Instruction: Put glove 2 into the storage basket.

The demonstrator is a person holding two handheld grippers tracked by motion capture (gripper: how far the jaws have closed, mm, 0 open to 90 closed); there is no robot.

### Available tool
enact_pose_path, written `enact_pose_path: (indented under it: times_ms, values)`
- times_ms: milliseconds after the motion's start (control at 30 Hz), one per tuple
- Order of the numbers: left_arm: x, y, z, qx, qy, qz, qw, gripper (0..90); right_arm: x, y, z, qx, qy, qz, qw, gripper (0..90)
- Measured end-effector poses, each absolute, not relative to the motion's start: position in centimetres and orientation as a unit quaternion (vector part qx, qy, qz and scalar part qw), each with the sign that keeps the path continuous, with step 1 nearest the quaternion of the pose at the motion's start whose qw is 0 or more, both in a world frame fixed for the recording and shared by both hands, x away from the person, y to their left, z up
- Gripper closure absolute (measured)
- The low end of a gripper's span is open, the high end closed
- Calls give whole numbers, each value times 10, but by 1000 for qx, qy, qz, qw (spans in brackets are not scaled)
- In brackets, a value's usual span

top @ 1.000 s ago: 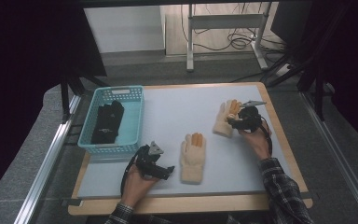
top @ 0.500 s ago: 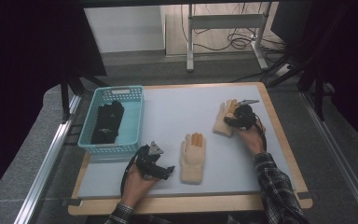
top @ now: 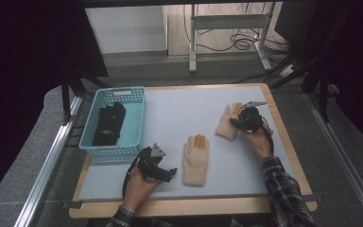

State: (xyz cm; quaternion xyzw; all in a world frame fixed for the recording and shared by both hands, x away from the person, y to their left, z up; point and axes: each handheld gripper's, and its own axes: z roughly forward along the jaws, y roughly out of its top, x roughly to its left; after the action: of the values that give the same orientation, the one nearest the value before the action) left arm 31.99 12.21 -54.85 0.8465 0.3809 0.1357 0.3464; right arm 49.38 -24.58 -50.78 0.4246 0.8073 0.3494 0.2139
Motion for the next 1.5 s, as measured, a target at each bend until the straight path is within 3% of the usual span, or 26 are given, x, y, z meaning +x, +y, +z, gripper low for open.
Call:
enact_pose_path:
  times_ms: [467,867,1167,1367,1500]
  values:
    - [320,122,-549,846,381,136,346,5,460,-245,-467,385,812,390,201,591]
    - [320,122,-549,847,380,136,346,5,404,-214,-430,308,831,435,155,585]
    - [320,122,-549,846,381,136,347,5,368,-182,-429,275,843,450,106,583]
    - [320,122,-549,846,382,136,347,4,352,-156,-449,278,848,446,60,581]
    - [320,122,-549,845,383,136,348,4,349,-147,-463,278,852,440,56,580]
